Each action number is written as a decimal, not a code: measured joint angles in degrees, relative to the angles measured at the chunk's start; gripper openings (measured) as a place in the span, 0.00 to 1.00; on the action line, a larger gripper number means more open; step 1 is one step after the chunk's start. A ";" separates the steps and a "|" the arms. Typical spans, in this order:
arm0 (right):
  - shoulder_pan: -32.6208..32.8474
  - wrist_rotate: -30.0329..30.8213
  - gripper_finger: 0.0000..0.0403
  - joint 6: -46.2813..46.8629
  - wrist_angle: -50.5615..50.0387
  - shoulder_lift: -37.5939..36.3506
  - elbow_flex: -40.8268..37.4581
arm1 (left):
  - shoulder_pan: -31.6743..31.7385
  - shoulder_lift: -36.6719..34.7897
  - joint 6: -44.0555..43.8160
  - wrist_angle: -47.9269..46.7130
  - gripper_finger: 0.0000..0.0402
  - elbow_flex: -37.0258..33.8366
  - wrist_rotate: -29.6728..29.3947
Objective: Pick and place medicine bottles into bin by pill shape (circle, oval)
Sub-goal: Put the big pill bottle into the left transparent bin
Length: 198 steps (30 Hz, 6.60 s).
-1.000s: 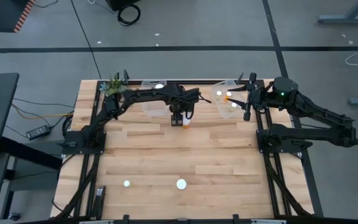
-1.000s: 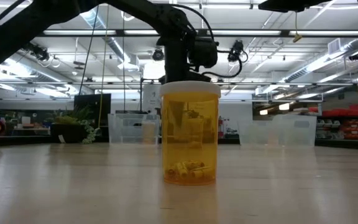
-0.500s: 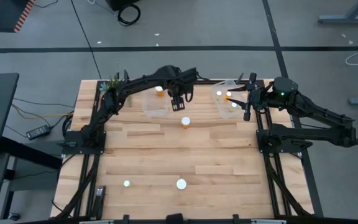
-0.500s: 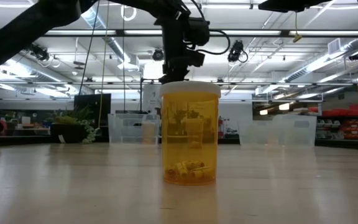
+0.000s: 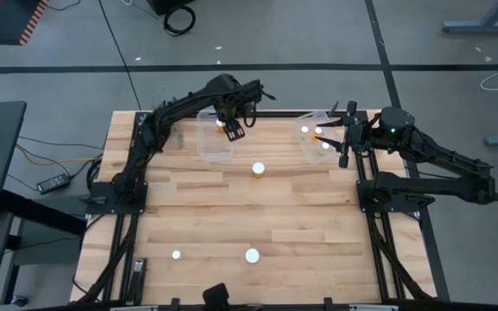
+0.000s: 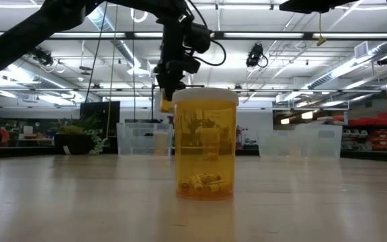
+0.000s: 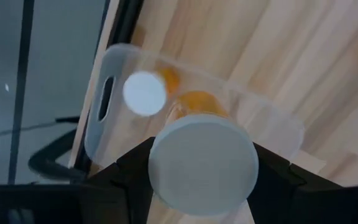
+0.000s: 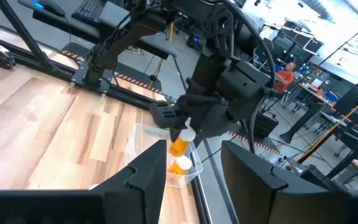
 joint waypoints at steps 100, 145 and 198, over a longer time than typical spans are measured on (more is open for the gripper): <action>-12.48 -10.75 0.40 3.45 1.32 1.64 -0.02 | 10.17 -12.42 -9.26 31.74 0.66 -37.10 -3.11; -12.46 -10.78 0.40 3.78 2.21 2.07 -0.02 | -11.77 -7.17 -7.80 43.70 0.91 -33.01 21.26; -12.46 -10.75 0.40 3.78 2.05 2.44 -0.02 | -16.07 -4.44 1.65 37.20 0.56 -28.88 11.81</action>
